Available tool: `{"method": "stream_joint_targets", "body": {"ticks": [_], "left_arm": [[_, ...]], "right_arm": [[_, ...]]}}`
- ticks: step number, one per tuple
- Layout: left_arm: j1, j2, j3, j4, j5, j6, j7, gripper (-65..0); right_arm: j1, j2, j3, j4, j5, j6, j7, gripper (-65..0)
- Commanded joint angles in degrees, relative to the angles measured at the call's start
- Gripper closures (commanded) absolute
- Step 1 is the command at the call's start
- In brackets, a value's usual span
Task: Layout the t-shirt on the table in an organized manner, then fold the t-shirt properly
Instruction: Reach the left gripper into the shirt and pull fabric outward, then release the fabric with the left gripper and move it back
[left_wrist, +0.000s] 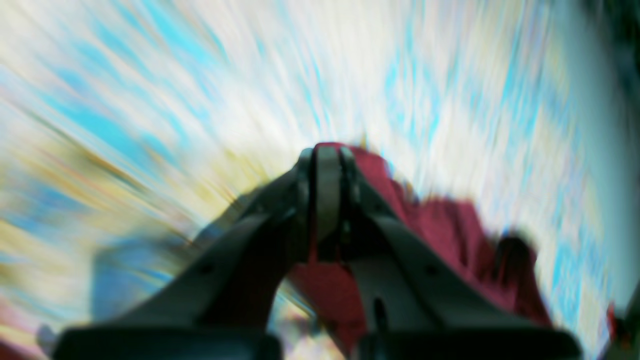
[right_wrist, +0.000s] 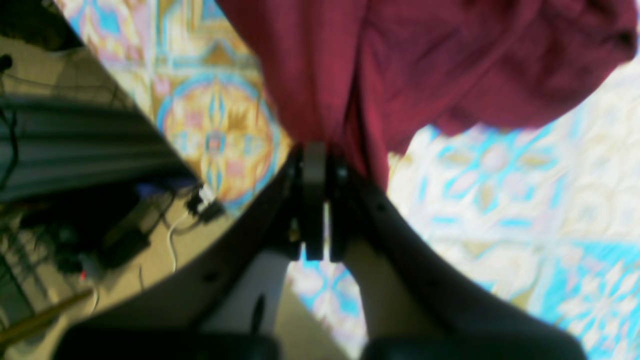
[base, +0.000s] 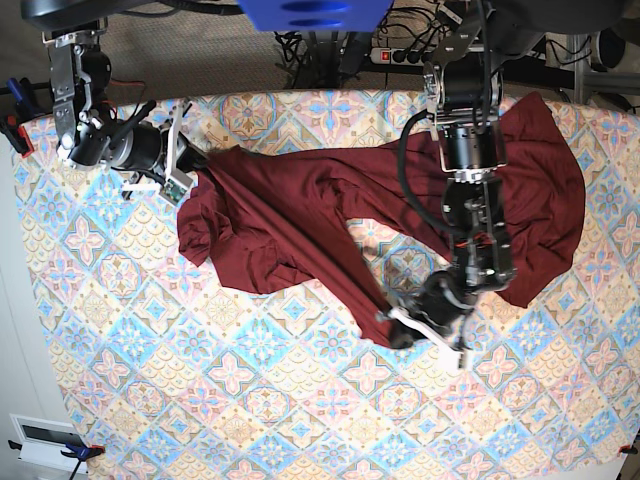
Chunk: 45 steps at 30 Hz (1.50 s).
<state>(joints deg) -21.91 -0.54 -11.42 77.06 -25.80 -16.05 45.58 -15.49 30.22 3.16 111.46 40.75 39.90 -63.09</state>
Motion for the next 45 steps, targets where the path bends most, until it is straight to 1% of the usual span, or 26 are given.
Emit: {"method": "stream_joint_targets", "body": {"ticks": [1,4,7,9,12,13,15,17,19,22,26,28,31,33,34,35,38,39,40,41,43,45], "left_arm": [[-1.5,-1.2,-1.3,3.5,-0.7,-0.4,-0.5,0.0],[-1.5,-2.2,-3.0,7.7,-0.7,-0.4,0.9,0.0],[-1.2,-4.1,-3.7,10.9,-0.8,-0.4,0.4,0.0],[-1.2,-5.0,-7.0,13.1,-0.8,-0.4,0.4,0.0],[-2.0,-5.2,-12.9,14.6,-0.8,-0.4,0.4,0.0],[-3.1,-5.8,-14.3,14.6,-0.7,-0.4,0.4,0.0],[-5.2,-8.7,-16.9,13.7,-0.4,-0.4,0.3,0.0],[-6.7,-10.7,-18.8,11.3,-0.4,-0.4,-0.2,0.0],[-9.5,-13.8,-19.5,7.6,-0.3,-0.4,-2.1,0.0],[-13.2,-17.4,-19.1,-1.0,-0.2,-0.4,-5.5,0.0],[-18.2,-19.5,-16.4,-10.5,0.0,-0.4,-11.5,-0.1],[-21.9,-20.4,-13.3,-16.4,1.2,-0.3,-14.7,-0.1],[-27.0,-20.4,-8.3,-23.8,5.8,-0.3,-19.3,-0.2],[-30.6,-19.6,-3.6,-28.9,8.6,-0.3,-23.6,-0.3],[-32.2,-19.0,-1.5,-30.9,9.8,0.3,-25.3,-1.0],[-34.0,-18.8,0.2,-32.4,10.9,2.5,-26.5,-2.9],[-36.8,-17.1,3.5,-34.7,12.0,12.2,-27.9,-11.9],[-37.0,-16.7,4.3,-34.7,12.0,15.1,-27.5,-14.9],[-36.9,-16.6,5.4,-34.7,11.6,16.5,-27.4,-17.7],[-36.8,-16.6,6.7,-34.7,11.5,16.4,-27.1,-19.8],[-34.6,-16.7,8.0,-33.7,11.3,16.0,-24.1,-23.2],[-30.3,-17.0,8.0,-28.4,9.7,16.0,-20.4,-23.7]], "right_arm": [[0.9,0.9,0.6,0.8,0.1,0.1,-0.2,0.0],[2.2,0.9,0.3,0.7,0.1,0.1,-0.2,0.0],[3.0,0.9,0.1,0.7,0.1,0.1,-0.3,0.0],[3.0,0.8,0.2,0.7,0.1,0.1,-0.1,0.0],[3.0,0.6,0.1,0.7,0.1,0.1,-0.1,0.0],[3.0,0.2,0.1,0.7,0.1,0.1,0.0,0.0],[3.0,-2.1,0.5,0.6,0.1,0.1,0.0,0.0],[3.0,-4.0,0.6,0.6,0.1,0.1,-0.1,0.0],[3.1,-4.9,0.5,0.5,0.1,0.1,-0.2,0.0],[4.3,-5.1,0.1,0.5,0.1,0.1,-0.4,0.0],[4.6,-5.1,0.1,0.5,0.1,0.1,-0.4,0.0],[4.6,-5.1,0.1,0.5,0.1,0.1,-0.4,0.0],[4.6,-5.1,0.1,0.5,0.1,0.1,-0.4,0.0],[4.6,-5.1,0.1,0.5,0.1,0.1,-0.3,0.0],[4.6,-5.1,0.1,0.5,0.1,0.1,-0.3,0.0],[4.6,-5.1,0.3,0.5,0.1,0.1,-0.3,0.0],[4.6,-5.1,0.5,0.5,0.1,0.1,-0.3,0.0],[4.6,-5.1,0.5,0.5,0.1,0.1,-0.3,0.0],[4.6,-5.1,0.5,0.5,0.1,0.1,-0.3,0.0],[4.6,-5.1,0.5,0.5,0.1,0.1,-0.3,0.0],[4.6,-5.1,0.5,0.5,0.1,0.1,-0.3,0.0],[4.6,-5.1,0.5,0.5,0.1,0.1,-0.3,0.0]]}}
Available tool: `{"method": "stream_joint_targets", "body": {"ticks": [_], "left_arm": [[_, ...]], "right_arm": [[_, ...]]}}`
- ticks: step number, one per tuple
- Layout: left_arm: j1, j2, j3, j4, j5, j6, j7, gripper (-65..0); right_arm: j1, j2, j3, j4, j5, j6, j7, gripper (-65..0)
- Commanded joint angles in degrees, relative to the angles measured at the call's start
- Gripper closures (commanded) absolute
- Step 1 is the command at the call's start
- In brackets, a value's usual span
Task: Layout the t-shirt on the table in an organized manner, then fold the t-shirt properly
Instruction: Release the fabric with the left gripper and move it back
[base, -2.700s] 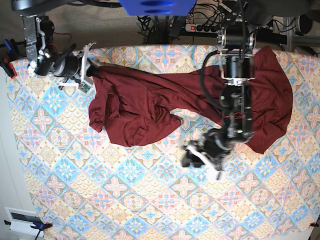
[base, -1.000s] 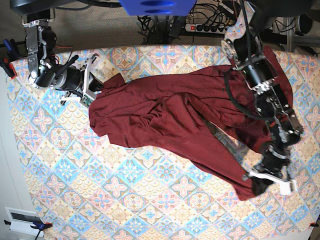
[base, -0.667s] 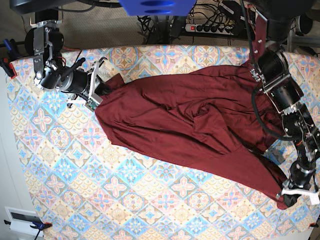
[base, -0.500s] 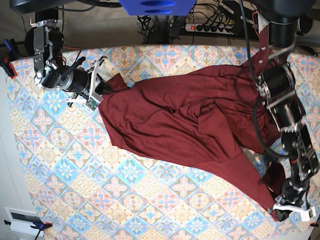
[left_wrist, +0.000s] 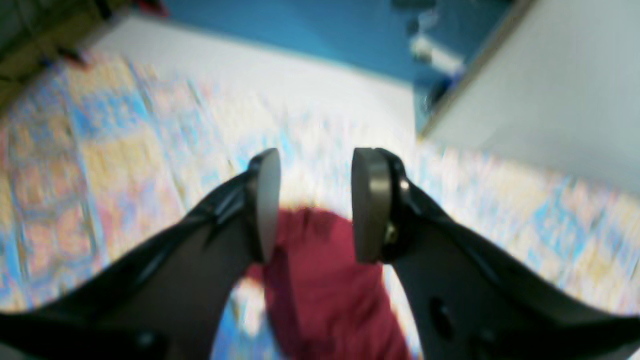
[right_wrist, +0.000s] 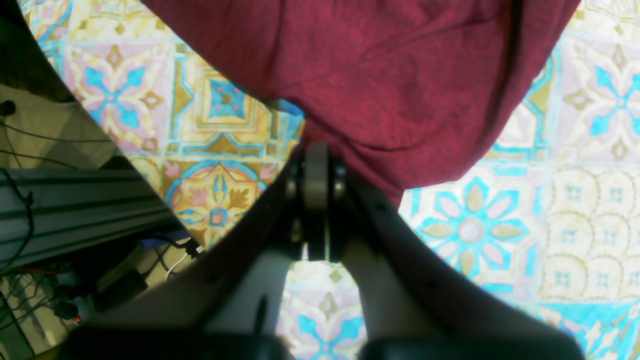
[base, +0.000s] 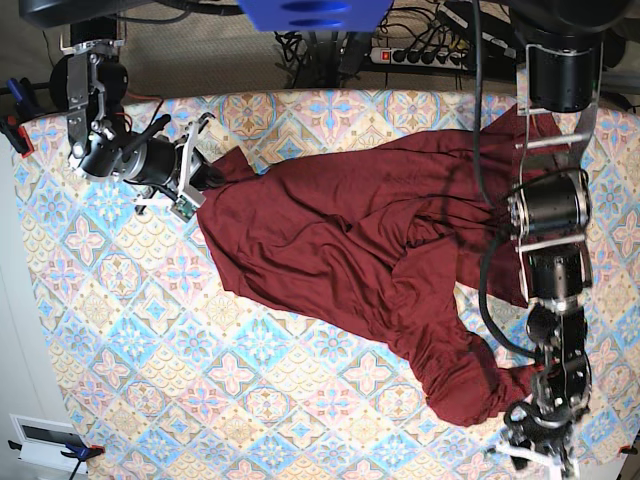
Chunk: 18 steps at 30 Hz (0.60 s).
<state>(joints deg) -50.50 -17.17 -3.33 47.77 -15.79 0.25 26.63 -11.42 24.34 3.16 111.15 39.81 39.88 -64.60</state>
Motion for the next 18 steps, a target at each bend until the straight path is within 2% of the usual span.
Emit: {"method": "stream_joint_targets", "body": {"ticks": [1,5,7,10,12,15,18], "left_arm": [[1.3,-1.0,-0.1,4.6,-1.8,-0.3,1.0,-23.5],[15.9,-4.2,0.3,24.7,-8.8,-0.4,13.3,-23.2],[22.1,-5.1,0.0,31.1,-9.2,-0.4,16.3,-23.2],[29.0,-7.1,-0.8,34.0,-9.1,-0.3,16.5,-23.2],[33.0,-7.8,-4.0,34.0,-9.0,-0.3,16.4,-23.2],[37.1,-7.9,-9.5,33.6,-8.8,-0.3,13.9,-23.4],[38.0,-9.1,-10.2,30.7,-6.5,-0.3,12.3,-23.5]], "right_arm": [[0.6,0.8,0.5,0.8,1.0,0.1,1.2,0.0],[0.5,0.8,0.5,0.8,1.0,0.1,1.3,0.0],[0.6,0.8,0.5,0.8,1.0,0.1,1.3,0.0],[0.6,0.8,0.5,0.8,1.0,0.1,1.3,0.0],[0.6,0.8,0.4,0.8,1.0,0.1,1.3,0.0],[0.6,0.8,0.2,0.8,1.0,0.1,1.3,0.0],[0.6,0.8,0.1,0.8,1.0,0.1,1.3,0.0]]}}
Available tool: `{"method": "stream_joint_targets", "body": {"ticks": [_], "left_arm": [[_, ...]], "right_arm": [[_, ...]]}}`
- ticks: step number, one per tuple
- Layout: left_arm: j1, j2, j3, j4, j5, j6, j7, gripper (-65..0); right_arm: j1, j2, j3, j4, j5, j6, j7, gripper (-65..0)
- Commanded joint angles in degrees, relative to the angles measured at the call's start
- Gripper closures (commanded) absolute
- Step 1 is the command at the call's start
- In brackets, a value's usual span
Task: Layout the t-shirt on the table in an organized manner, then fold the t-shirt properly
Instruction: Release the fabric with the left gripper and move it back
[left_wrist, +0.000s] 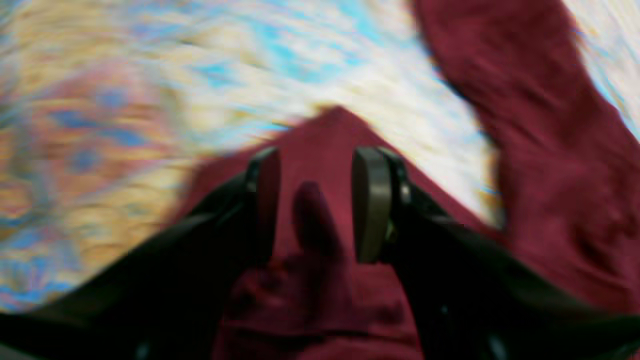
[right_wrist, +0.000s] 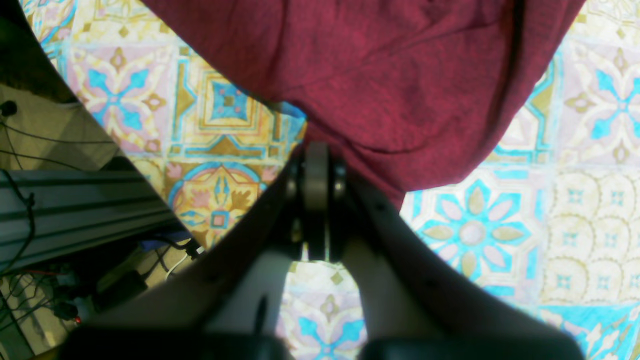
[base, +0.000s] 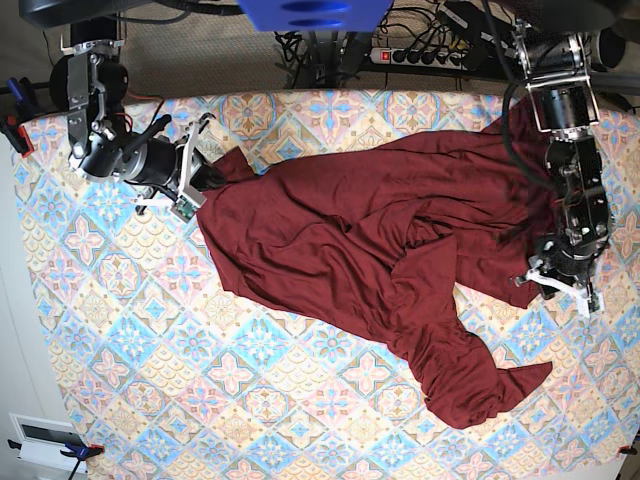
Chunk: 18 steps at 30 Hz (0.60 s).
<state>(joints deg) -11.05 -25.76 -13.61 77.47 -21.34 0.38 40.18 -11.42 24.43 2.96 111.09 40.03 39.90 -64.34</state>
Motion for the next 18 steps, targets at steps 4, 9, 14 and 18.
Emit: {"method": "stream_joint_targets", "body": {"ticks": [4,9,14,18], "left_arm": [[-1.5,-0.7,0.1,-3.8,2.7,-0.4,-1.6,-23.5],[-1.6,-0.6,0.2,-7.5,3.1,-0.4,-2.3,-23.5],[-1.7,-0.6,0.4,-13.1,3.2,-0.4,-6.8,-23.5],[-1.6,-0.6,4.1,-13.2,2.6,-0.4,-7.1,-23.5]], "right_arm": [[0.6,0.7,0.2,0.9,0.8,0.1,0.8,0.0],[0.5,0.7,0.2,0.9,0.8,0.1,0.9,0.0],[0.5,0.7,0.2,1.0,0.8,0.1,0.8,0.0],[0.5,0.6,0.2,1.0,0.8,0.1,0.8,0.0]]}}
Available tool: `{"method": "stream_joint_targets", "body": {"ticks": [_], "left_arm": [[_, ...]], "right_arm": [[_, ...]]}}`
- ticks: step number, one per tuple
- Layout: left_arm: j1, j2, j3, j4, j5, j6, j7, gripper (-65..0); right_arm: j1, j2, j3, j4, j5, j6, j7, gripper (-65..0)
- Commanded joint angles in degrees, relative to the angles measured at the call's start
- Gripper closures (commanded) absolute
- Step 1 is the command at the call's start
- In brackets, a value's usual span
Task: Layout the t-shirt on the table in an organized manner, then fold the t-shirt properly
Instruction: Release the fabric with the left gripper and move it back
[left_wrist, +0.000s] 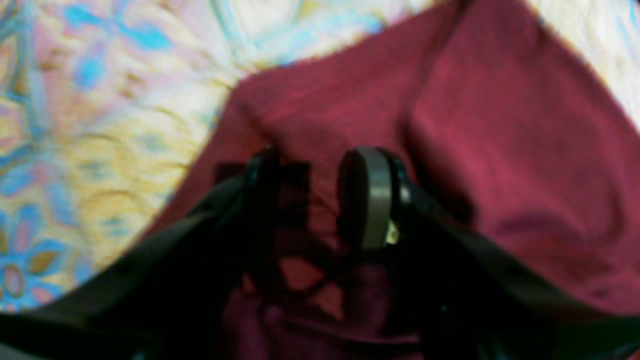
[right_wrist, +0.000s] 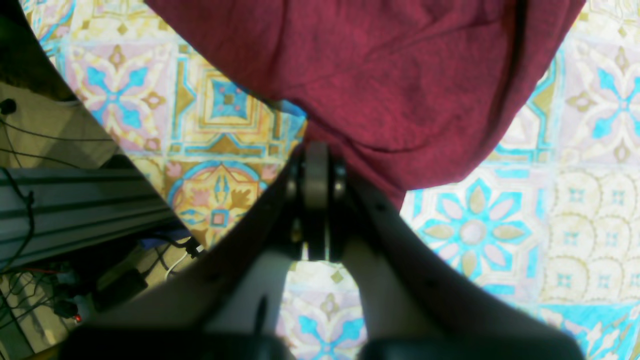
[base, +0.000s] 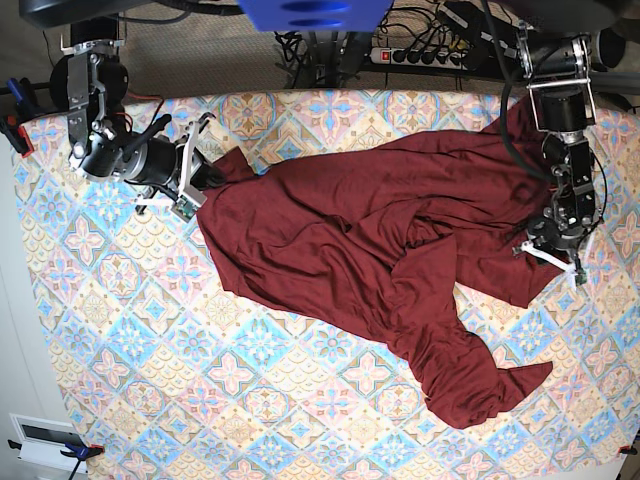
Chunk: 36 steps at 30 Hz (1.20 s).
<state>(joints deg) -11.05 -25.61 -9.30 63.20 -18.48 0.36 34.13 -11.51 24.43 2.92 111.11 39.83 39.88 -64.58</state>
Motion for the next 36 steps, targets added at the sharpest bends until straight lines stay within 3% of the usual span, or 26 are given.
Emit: {"method": "stream_joint_targets", "body": {"ticks": [1,7,18,25,31,36], "left_arm": [[-1.5,-0.7,0.1,1.3,-0.4,-0.4,-1.0,-23.5],[0.0,-0.9,0.3,6.7,-2.5,-1.6,-0.6,-23.6],[0.4,-0.2,0.4,6.4,-3.4,-2.3,1.1,-23.6],[-2.6,1.0,4.2,-0.8,-3.4,-2.4,0.8,-22.6],[-5.5,0.9,4.0,-0.7,-3.6,-2.4,-3.1,-7.1],[-9.0,0.8,-3.8,-0.9,-3.2,-2.4,-3.5,-3.3]], "right_arm": [[0.6,0.6,0.3,1.0,1.0,0.1,1.0,0.0],[0.6,0.6,0.3,1.0,1.0,0.1,1.0,0.0],[0.6,0.6,0.4,0.9,1.0,0.1,1.1,0.0],[1.6,0.6,0.4,0.9,1.1,0.1,1.1,0.0],[2.0,0.6,0.4,0.9,1.1,0.1,1.0,0.0],[2.0,0.6,0.4,0.8,1.1,0.1,1.1,0.0]]}}
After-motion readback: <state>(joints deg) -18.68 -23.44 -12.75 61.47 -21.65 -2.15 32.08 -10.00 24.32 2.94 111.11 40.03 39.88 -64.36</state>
